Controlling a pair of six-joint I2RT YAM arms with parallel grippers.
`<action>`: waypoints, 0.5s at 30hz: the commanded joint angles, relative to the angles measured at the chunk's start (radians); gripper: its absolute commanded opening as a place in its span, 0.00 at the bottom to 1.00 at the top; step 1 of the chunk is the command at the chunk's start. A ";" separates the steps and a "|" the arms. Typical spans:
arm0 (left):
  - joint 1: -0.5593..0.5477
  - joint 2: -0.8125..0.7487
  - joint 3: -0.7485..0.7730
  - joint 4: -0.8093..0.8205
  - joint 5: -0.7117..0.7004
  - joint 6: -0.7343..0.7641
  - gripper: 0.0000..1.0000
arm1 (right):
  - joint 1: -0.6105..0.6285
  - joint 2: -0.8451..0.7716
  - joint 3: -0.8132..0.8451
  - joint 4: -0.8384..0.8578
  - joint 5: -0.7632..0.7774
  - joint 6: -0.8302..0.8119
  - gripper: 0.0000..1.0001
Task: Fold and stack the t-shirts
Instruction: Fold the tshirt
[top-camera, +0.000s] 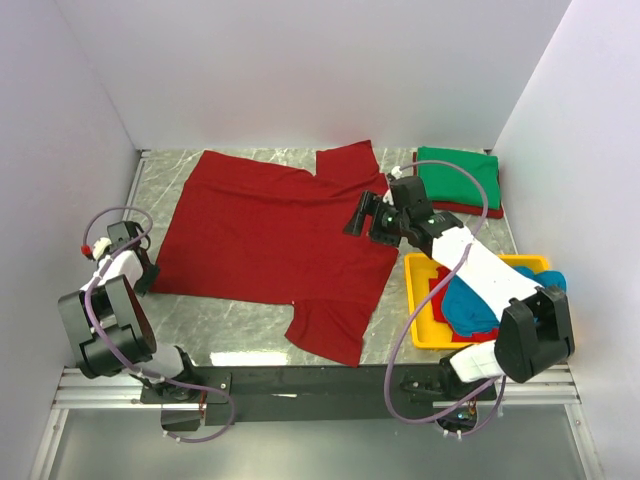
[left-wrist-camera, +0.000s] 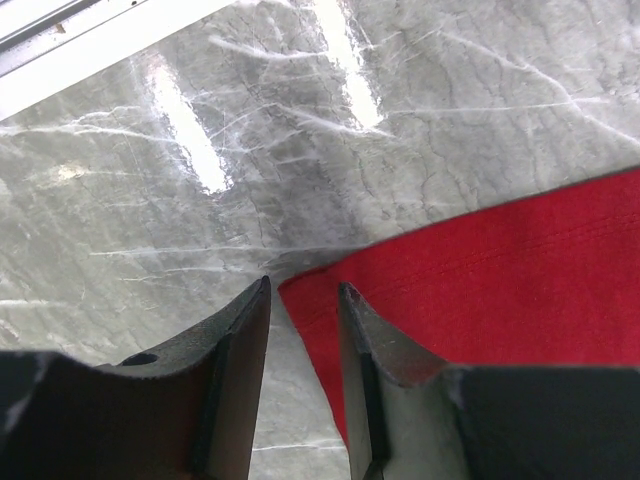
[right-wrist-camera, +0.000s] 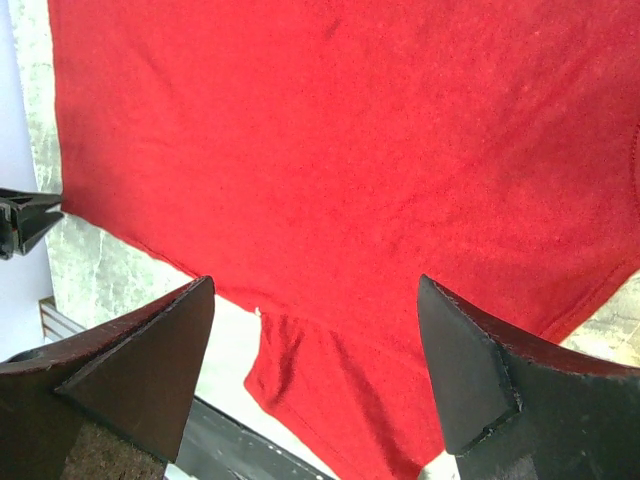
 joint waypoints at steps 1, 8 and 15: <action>0.004 0.002 0.030 0.032 -0.008 0.001 0.39 | 0.005 -0.049 -0.017 0.029 0.021 0.013 0.88; 0.004 0.036 0.031 0.033 0.001 0.001 0.35 | 0.008 -0.087 -0.050 0.026 0.033 0.018 0.88; 0.002 0.053 0.033 0.033 0.005 0.004 0.21 | 0.040 -0.158 -0.113 0.003 0.059 0.022 0.88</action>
